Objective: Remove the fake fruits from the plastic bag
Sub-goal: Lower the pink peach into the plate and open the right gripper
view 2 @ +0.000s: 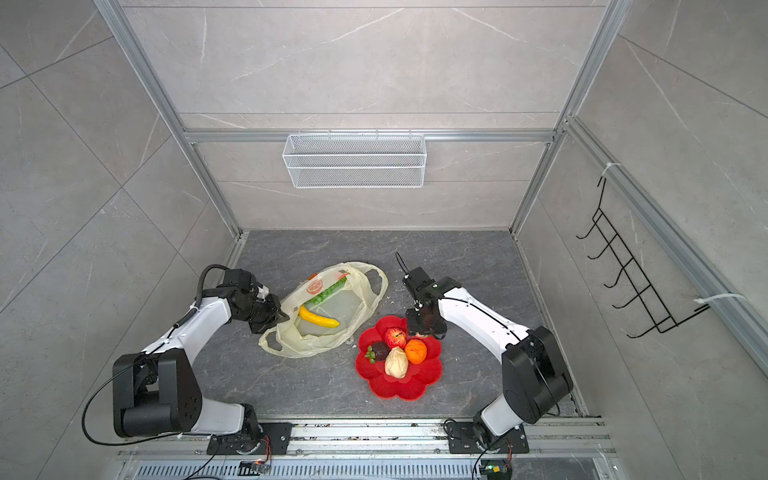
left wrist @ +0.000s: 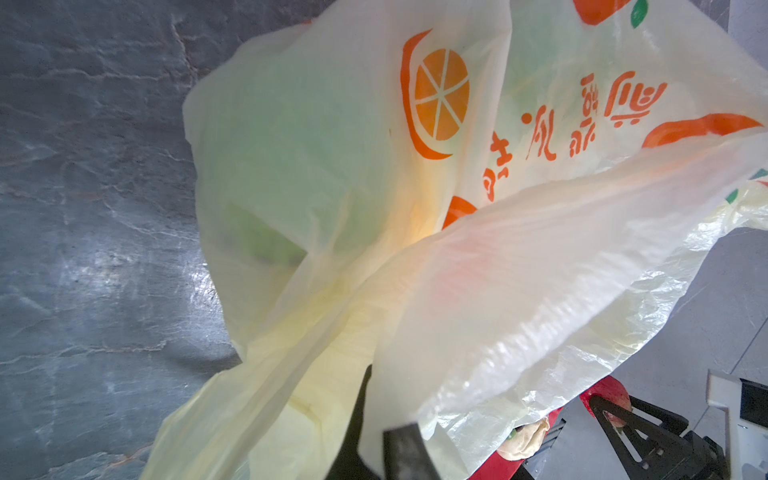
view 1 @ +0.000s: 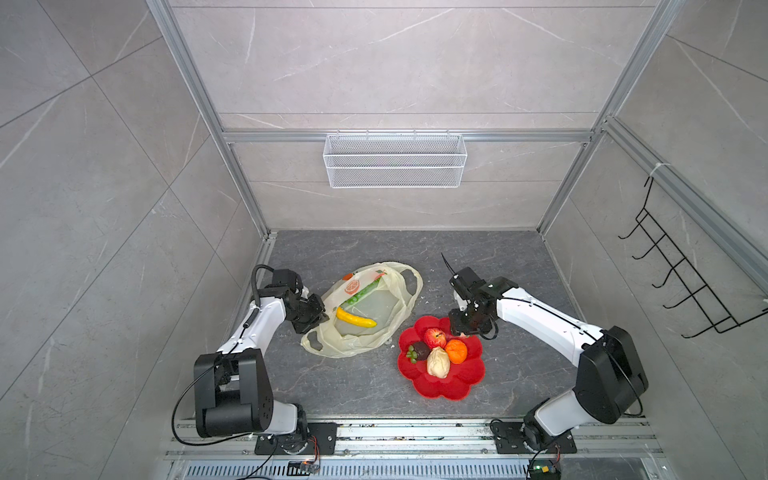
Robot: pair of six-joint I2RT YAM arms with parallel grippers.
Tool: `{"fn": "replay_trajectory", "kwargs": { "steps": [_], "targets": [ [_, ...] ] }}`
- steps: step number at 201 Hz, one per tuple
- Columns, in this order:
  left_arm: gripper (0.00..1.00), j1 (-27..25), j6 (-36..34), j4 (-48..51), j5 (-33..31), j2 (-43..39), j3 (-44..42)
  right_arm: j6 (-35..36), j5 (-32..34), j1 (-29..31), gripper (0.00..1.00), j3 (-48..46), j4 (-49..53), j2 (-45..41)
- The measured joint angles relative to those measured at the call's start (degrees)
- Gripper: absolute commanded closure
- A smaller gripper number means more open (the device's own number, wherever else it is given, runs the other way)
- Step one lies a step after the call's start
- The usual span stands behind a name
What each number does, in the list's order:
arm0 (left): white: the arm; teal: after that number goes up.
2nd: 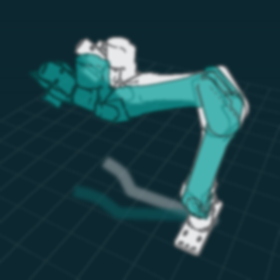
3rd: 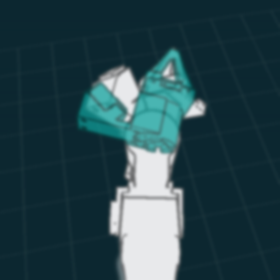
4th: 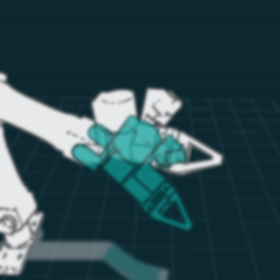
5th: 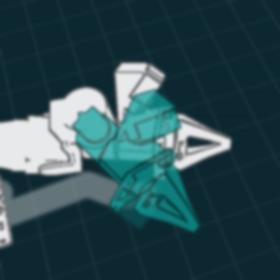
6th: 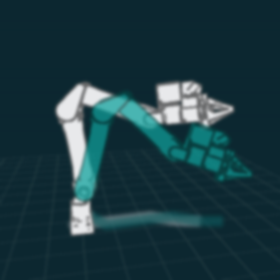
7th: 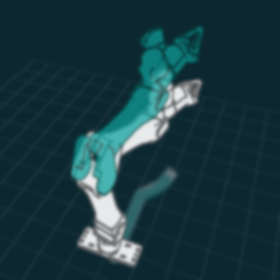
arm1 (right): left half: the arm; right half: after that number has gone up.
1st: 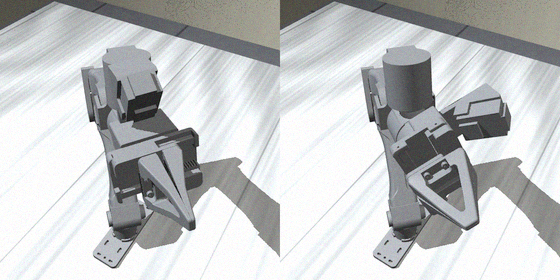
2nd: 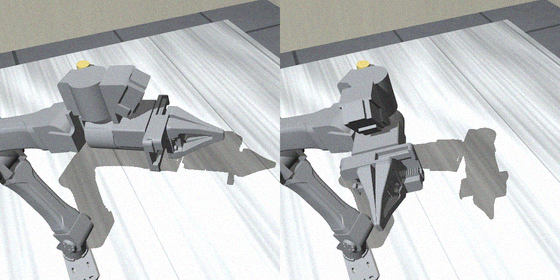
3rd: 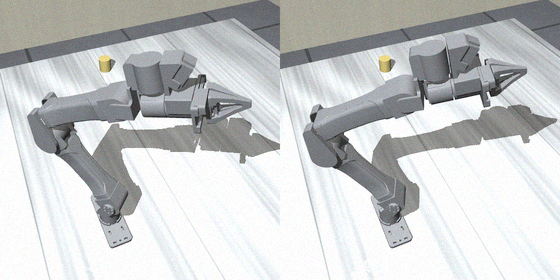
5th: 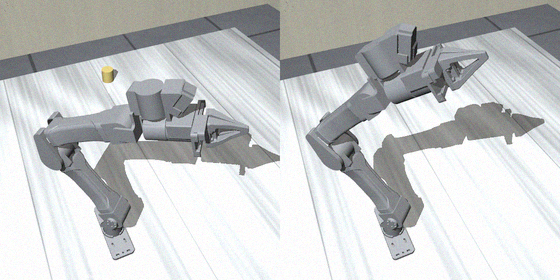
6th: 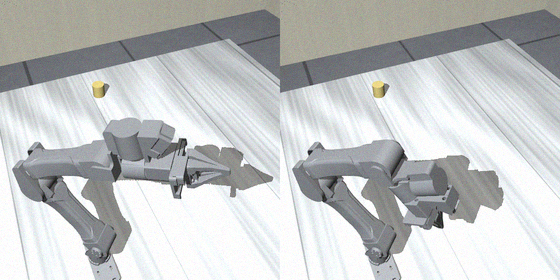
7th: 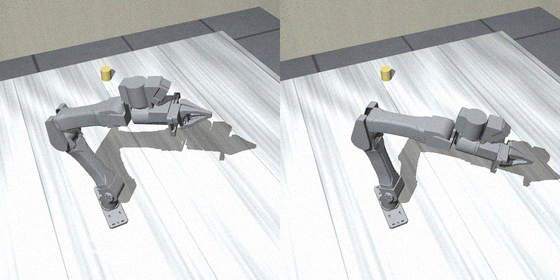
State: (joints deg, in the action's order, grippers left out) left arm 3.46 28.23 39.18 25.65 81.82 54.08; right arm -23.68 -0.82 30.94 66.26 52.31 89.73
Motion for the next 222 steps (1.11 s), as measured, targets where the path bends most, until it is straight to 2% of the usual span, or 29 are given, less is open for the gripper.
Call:
{"fn": "replay_trajectory", "kwargs": {
  "steps": [86,153,222],
  "targets": [
    [0.95,0.0,0.0,0.0,0.0,0.0,0.0,0.42,0.2,0.0,0.41,1.9,-0.04,4.0],
    [0.95,0.0,0.0,0.0,0.0,0.0,0.0,0.85,0.83,0.0,0.34,2.23,-0.04,5.16],
    [0.95,0.0,0.0,0.0,0.0,0.0,0.0,0.85,1.53,0.0,0.36,2.38,0.13,4.83]
  ]
}}
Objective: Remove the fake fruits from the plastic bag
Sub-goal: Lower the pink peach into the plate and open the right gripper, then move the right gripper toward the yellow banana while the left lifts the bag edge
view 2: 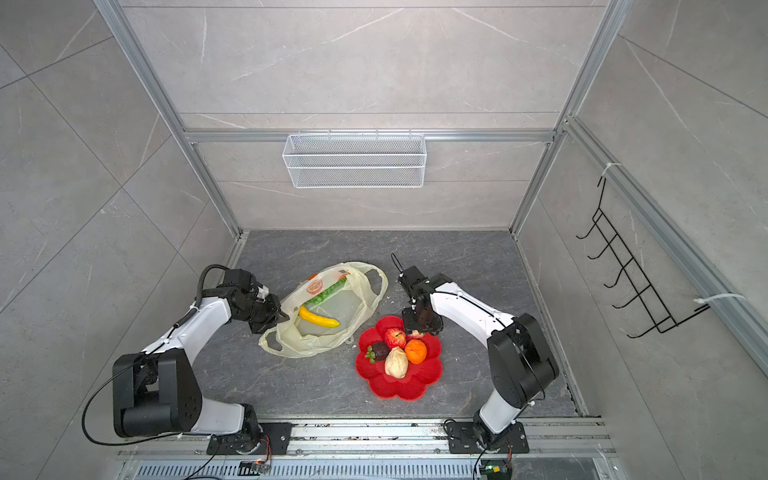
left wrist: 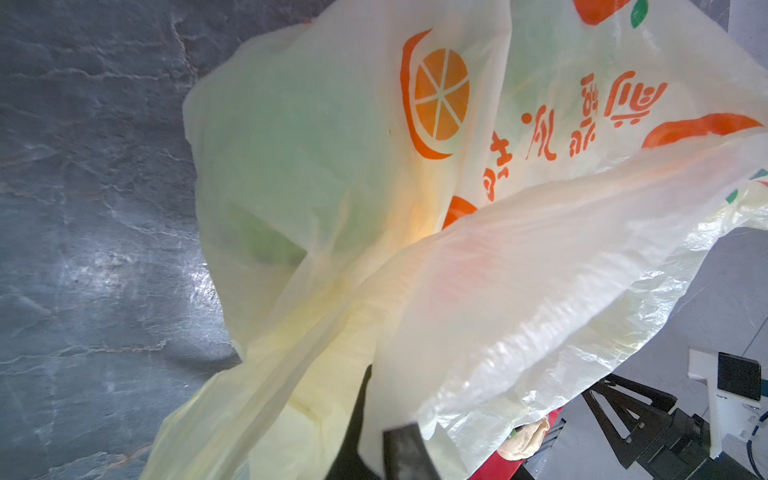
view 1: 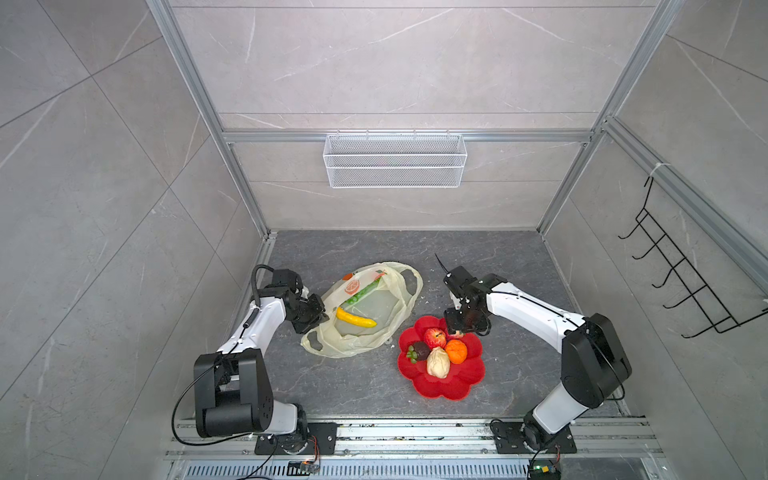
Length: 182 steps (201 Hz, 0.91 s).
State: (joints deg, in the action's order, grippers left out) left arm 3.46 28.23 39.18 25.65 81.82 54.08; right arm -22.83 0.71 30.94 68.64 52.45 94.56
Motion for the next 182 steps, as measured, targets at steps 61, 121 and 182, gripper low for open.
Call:
{"fn": "replay_trajectory", "kwargs": {
  "steps": [61,121,182],
  "targets": [
    [1.0,0.0,0.0,0.0,-0.04,0.0,0.0,-0.07,2.14,4.04,0.38,4.24,-1.55,-9.88],
    [0.99,-2.62,-0.57,2.16,-6.23,-0.17,0.04,-0.96,3.17,17.4,0.4,16.96,-13.35,-1.42],
    [0.59,-3.3,-1.95,4.04,-13.05,-1.64,0.57,-2.73,1.31,22.1,0.43,21.4,-22.91,15.78]
  ]
}}
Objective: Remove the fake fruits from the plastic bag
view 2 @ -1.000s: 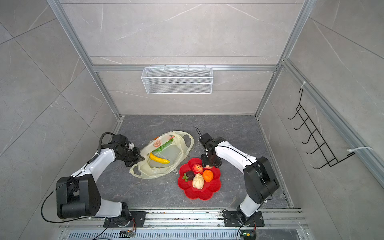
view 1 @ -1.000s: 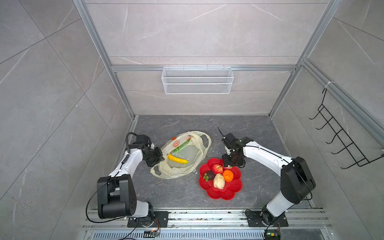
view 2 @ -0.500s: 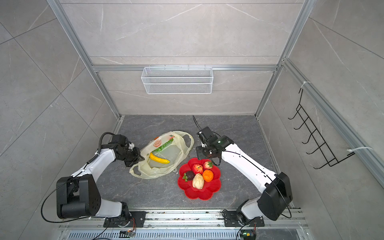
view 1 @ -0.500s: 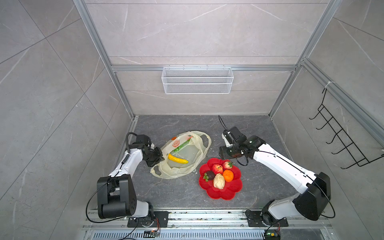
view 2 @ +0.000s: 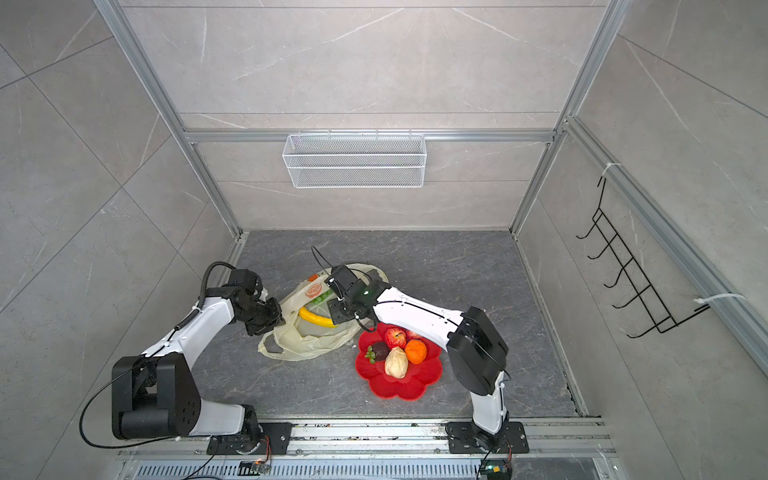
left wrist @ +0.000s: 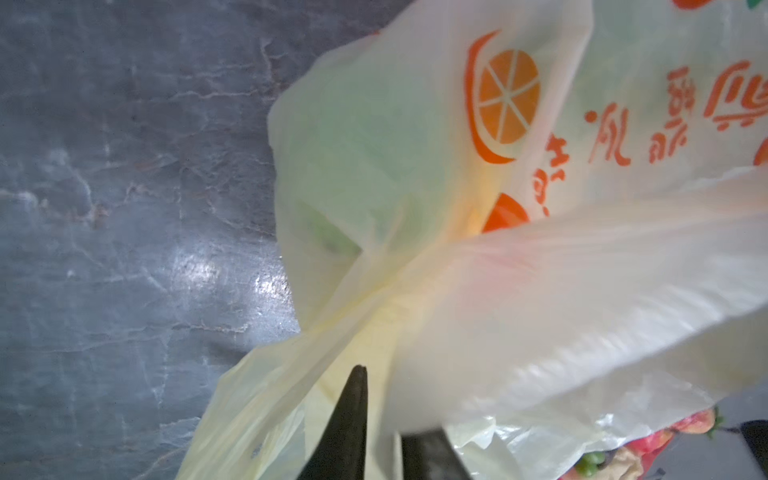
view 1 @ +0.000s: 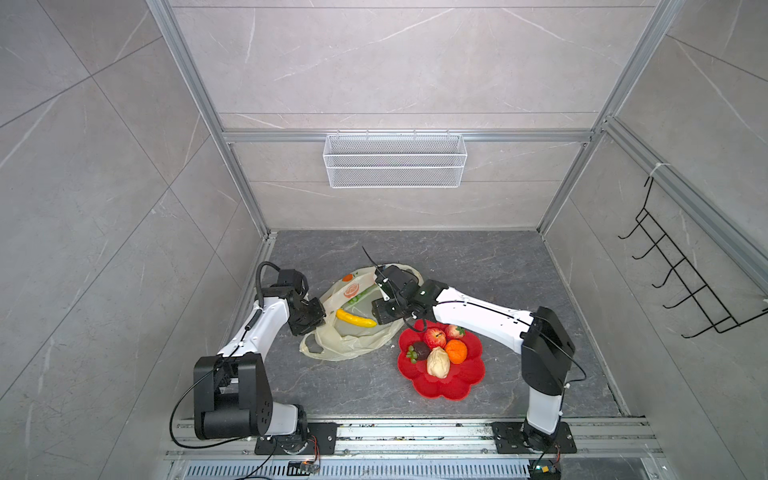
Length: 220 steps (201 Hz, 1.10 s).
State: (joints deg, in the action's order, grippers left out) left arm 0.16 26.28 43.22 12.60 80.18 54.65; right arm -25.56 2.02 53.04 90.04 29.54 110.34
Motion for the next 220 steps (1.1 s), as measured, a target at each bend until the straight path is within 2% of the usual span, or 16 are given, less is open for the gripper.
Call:
{"fn": "replay_trajectory", "kwargs": {
  "steps": [24,44,66,77,90,110,139,153,189,220],
  "targets": [
    [0.43,-2.6,-0.09,0.98,-5.81,-4.26,0.07,-0.76,-0.76,0.55,0.43,-0.61,-2.64,0.13],
    [0.34,-8.09,0.07,2.49,-11.37,-8.57,1.86,-1.27,-0.96,0.63,0.42,-3.21,-6.01,-1.33],
    [0.25,-14.03,0.24,4.13,-17.29,-8.7,6.03,-1.75,-0.83,0.63,0.42,-7.13,-8.48,-3.63],
    [0.18,-16.5,0.31,5.4,-20.33,-6.75,8.55,-1.95,-0.5,0.63,0.41,-8.9,-9.77,-4.66],
    [0.15,-18.69,0.68,6.95,-23.76,-3.08,11.41,-2.54,0.02,0.63,0.39,-10.73,-11.02,-5.75],
    [0.14,-20.48,1.07,9.86,-27.76,4.39,15.15,-3.89,1.55,0.63,0.37,-13.57,-13.18,-7.43],
    [0.15,-21.07,1.31,12.33,-30.73,11.3,15.69,-6.23,2.97,0.61,0.34,-15.96,-16.11,-9.27],
    [0.2,-21.07,1.86,13.44,-31.21,13.33,15.87,-7.39,2.89,0.63,0.33,-16.61,-17.94,-9.55],
    [0.65,-19.85,4.94,13.29,-31.76,14.69,15.37,-9.97,0.85,0.68,0.33,-16.39,-22.49,-8.09],
    [0.86,-16.46,6.6,11.06,-31.78,10.91,11.91,-12.15,-2.25,1.07,0.33,-14.36,-25.62,-2.01]
  ]
}}
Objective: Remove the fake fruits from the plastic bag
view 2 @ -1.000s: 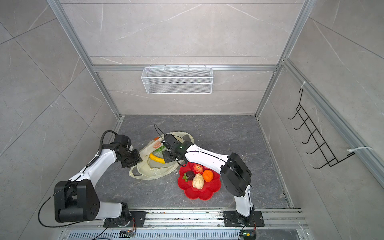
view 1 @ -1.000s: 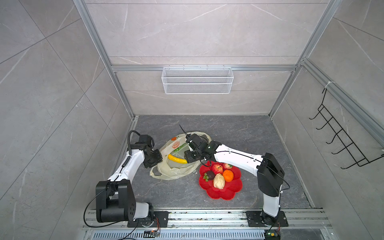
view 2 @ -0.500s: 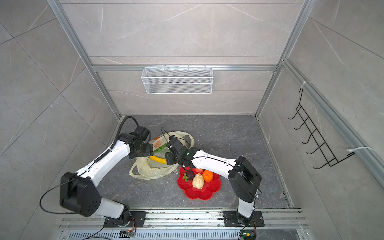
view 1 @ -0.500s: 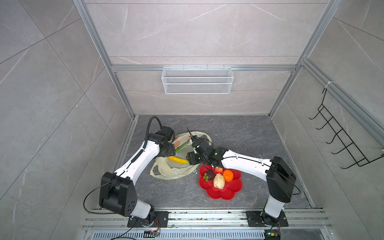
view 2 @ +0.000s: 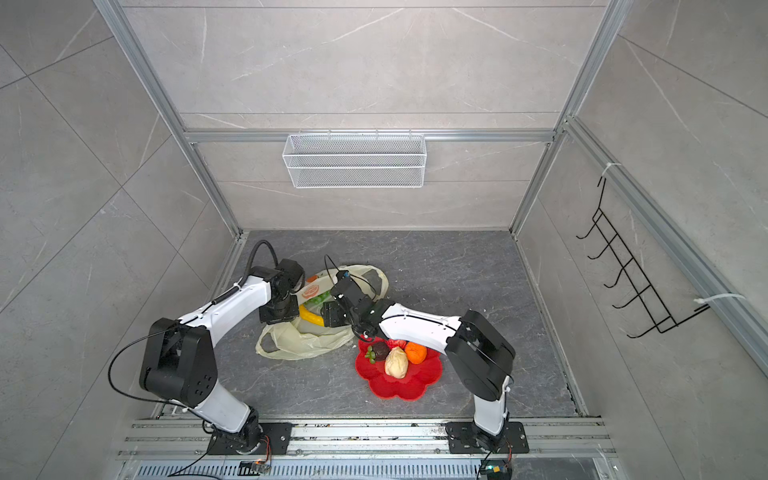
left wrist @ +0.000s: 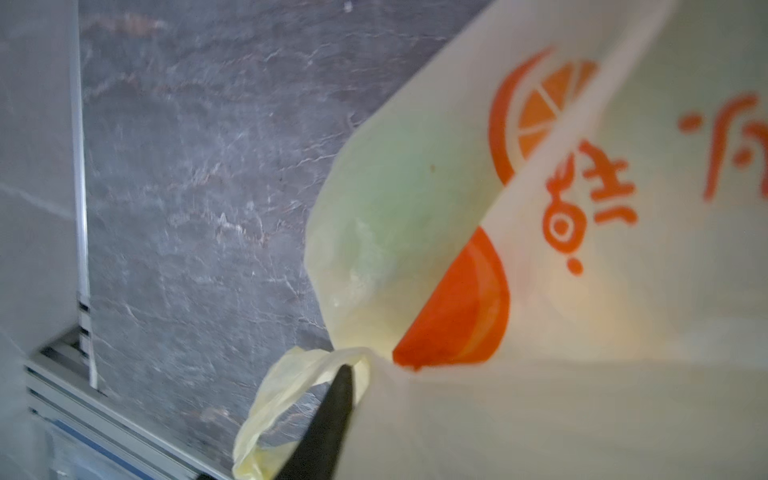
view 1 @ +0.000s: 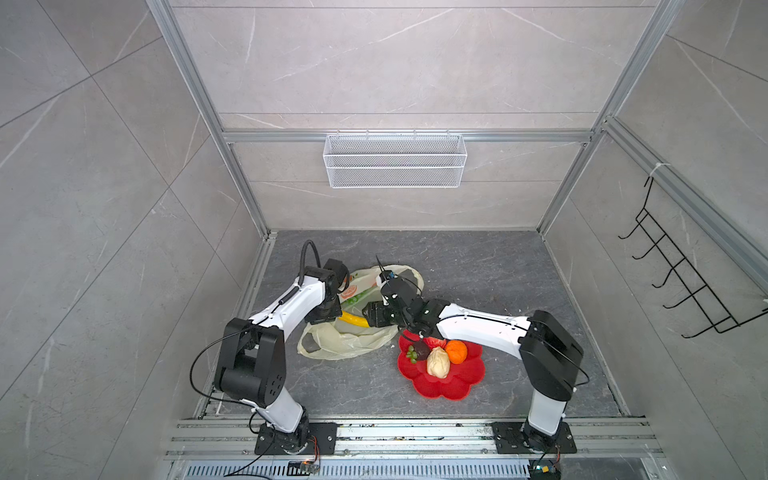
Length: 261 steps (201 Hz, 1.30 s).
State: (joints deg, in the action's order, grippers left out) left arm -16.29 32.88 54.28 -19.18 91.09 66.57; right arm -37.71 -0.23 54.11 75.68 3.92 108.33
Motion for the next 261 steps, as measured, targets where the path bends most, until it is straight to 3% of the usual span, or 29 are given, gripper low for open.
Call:
{"fn": "replay_trajectory", "kwargs": {
  "steps": [33,85,142,261],
  "targets": [
    [1.0,2.47,1.31,-3.02,1.11,-5.81,-4.02,-2.16,-2.64,0.83,0.35,4.85,-0.15,6.25],
    [1.0,2.58,3.85,-9.53,6.08,-14.12,-11.08,-6.21,-7.37,2.05,0.4,14.32,-2.51,13.84],
    [1.0,3.72,7.21,-11.47,5.31,-24.11,-15.72,-6.62,-9.7,2.78,0.41,23.98,-3.63,23.54],
    [1.0,11.74,7.21,-12.7,8.22,-27.06,-19.34,0.02,-10.16,5.01,0.39,30.56,1.4,26.71]
  ]
}}
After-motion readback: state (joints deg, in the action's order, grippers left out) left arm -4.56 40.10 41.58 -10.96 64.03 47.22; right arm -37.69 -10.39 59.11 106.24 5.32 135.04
